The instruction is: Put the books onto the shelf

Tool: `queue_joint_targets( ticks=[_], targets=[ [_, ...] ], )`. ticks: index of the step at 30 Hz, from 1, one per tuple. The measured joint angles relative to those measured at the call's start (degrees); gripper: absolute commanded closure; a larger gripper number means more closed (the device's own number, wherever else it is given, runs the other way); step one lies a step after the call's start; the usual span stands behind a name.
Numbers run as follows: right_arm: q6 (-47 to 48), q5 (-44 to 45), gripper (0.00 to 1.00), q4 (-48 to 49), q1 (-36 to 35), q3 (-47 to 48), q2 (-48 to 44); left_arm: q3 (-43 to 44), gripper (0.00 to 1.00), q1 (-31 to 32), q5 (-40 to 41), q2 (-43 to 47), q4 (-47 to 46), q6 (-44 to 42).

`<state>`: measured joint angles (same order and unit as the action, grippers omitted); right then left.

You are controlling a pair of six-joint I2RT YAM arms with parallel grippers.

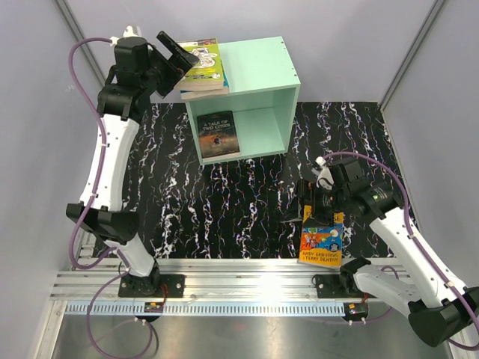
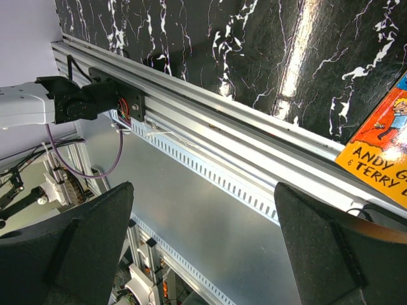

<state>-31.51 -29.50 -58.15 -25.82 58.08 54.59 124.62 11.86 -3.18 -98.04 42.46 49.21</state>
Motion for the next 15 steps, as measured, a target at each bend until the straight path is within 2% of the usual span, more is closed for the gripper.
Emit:
queue_joint_targets(
  ticks=[10, 15],
  targets=[
    [0.02, 0.13, 0.0, -0.04, 0.0, -0.46, -0.46, 8.72, 0.01, 0.2, 2.95, -1.57, 6.05, -4.9],
    [0.02, 0.13, 0.0, -0.02, 0.0, -0.87, -0.74, 9.77, 0.01, 0.2, 6.45, -0.07, 7.61, -8.83]
  ],
)
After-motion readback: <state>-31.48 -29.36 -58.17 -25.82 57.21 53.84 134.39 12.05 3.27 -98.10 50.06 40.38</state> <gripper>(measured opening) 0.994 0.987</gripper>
